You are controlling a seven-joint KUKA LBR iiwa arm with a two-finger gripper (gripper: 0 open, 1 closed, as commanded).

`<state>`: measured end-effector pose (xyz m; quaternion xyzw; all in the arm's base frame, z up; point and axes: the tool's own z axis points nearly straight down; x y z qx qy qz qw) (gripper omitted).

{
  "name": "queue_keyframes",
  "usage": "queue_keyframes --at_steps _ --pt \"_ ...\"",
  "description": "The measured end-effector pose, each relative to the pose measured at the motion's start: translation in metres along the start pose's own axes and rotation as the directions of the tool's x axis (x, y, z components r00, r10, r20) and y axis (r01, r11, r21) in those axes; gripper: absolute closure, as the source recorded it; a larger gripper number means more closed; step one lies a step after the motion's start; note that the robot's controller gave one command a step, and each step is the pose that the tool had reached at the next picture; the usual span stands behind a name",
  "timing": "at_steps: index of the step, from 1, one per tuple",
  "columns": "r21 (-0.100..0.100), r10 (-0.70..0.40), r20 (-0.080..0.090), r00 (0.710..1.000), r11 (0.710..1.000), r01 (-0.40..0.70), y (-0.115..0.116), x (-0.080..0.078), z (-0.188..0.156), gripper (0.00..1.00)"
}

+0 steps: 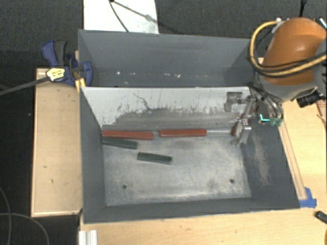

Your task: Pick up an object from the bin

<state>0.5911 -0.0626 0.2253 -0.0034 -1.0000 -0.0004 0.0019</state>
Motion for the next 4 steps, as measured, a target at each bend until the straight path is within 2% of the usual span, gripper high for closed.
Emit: queue_keyframes --at_steps 1,2,3,4 --pt "-0.003 -0.008 -0.001 1.0 1.0 0.008 0.074 0.005 0.095 0.0" --pt "-0.003 -0.075 0.0 0.997 0.997 0.075 0.144 0.02 0.159 0.0" --pt "0.0 -0.07 0.007 0.998 0.998 0.07 0.139 0.018 0.155 1.0" --pt "0.005 -0.355 0.014 0.935 0.935 0.355 0.116 0.012 -0.018 1.0"
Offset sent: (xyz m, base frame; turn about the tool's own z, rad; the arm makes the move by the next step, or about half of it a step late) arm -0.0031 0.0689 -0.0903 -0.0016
